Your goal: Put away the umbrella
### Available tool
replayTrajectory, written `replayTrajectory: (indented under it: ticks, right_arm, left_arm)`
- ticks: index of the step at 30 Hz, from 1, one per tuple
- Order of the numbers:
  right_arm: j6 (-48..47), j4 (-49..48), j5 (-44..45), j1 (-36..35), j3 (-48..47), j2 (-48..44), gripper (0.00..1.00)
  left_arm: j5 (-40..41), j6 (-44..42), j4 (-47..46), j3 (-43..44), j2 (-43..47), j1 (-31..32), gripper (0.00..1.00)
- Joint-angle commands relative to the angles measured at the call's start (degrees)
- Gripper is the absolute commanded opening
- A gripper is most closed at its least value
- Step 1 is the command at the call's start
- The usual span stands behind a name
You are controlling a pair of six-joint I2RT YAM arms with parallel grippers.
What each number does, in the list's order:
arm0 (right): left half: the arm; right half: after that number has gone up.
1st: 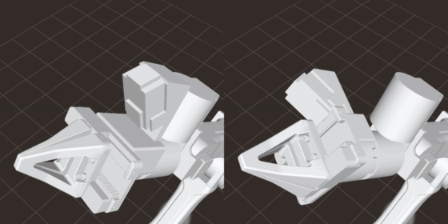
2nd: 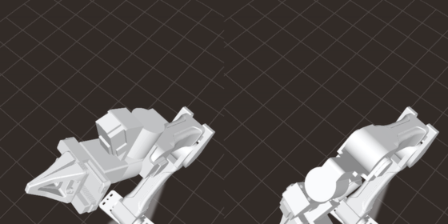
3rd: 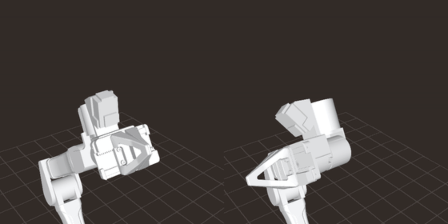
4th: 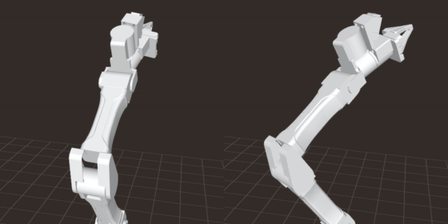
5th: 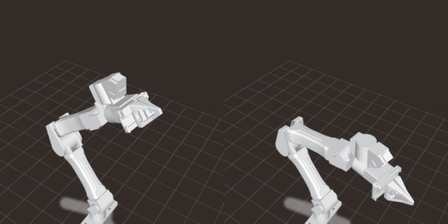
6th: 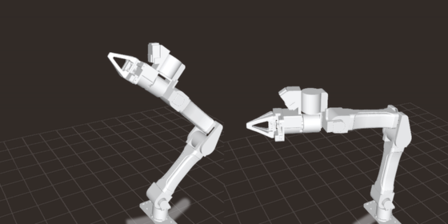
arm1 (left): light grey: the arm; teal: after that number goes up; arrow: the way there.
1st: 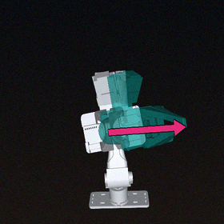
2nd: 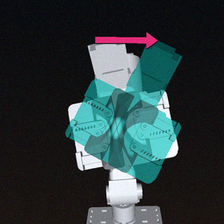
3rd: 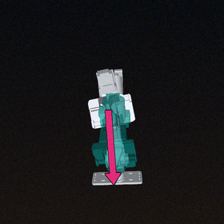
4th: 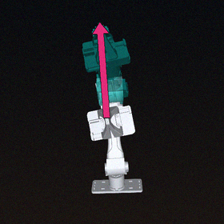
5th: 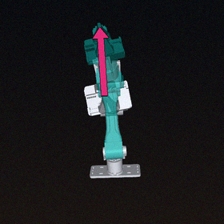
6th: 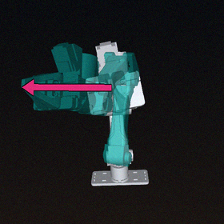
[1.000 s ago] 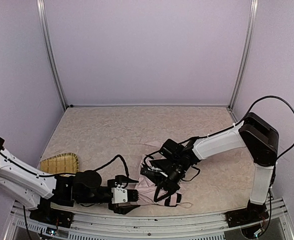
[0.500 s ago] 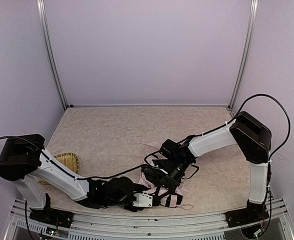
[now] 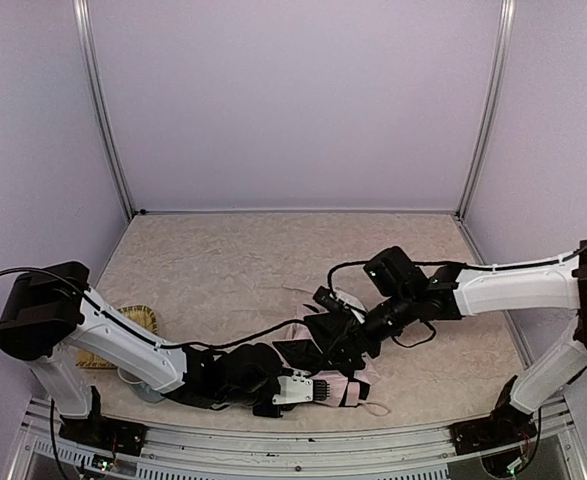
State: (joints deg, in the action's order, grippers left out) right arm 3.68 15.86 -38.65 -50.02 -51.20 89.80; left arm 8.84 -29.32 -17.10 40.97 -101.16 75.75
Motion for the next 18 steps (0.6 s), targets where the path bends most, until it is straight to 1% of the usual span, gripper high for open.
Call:
replayTrajectory:
  ticks: [1,3,4,6,7,9,12,13,15,18]
  right_arm:
    - [14.94,-5.45,21.55,3.02,7.23,-8.53,0.89]
    - [16.84,-5.61,26.55,3.6,9.08,-9.3,0.88]
    - [17.02,-5.39,27.57,3.62,9.43,-8.45,0.88]
    - [15.99,-5.03,25.74,3.68,8.71,-4.98,0.84]
    - [15.04,-6.17,22.96,3.63,8.21,-2.87,0.79]
    - [13.53,-12.04,16.85,3.57,7.39,1.74,0.64]
    - [12.55,-17.61,12.41,3.48,4.07,8.77,0.3]
    - [12.38,-18.65,11.49,3.33,2.1,11.41,0.21]
    - [12.05,-20.46,8.03,2.39,-2.6,17.28,0.09]
    - [10.98,-22.45,1.19,-0.39,-9.53,23.12,0.03]
  left_arm:
    - [-1.24,2.61,6.48,-2.31,-1.9,1.31,0.29]
    - [-0.86,2.53,6.42,-2.14,-1.76,1.5,0.3]
    - [-0.96,2.54,6.46,-2.12,-1.76,1.63,0.3]
    - [-1.08,2.82,6.55,-2.04,-1.67,1.6,0.3]
    - [-1.07,2.98,6.75,-2.04,-1.49,1.64,0.3]
    - [-1.58,3.51,7.6,-1.76,-1.29,1.61,0.29]
    - [-2.24,4.23,9.77,-1.11,-0.54,1.99,0.29]
    - [-2.07,4.37,10.36,-1.01,-0.05,2.28,0.29]
    - [-1.85,3.91,10.59,-1.21,0.88,2.78,0.29]
    - [-2.49,2.31,9.7,-1.51,2.34,3.01,0.28]
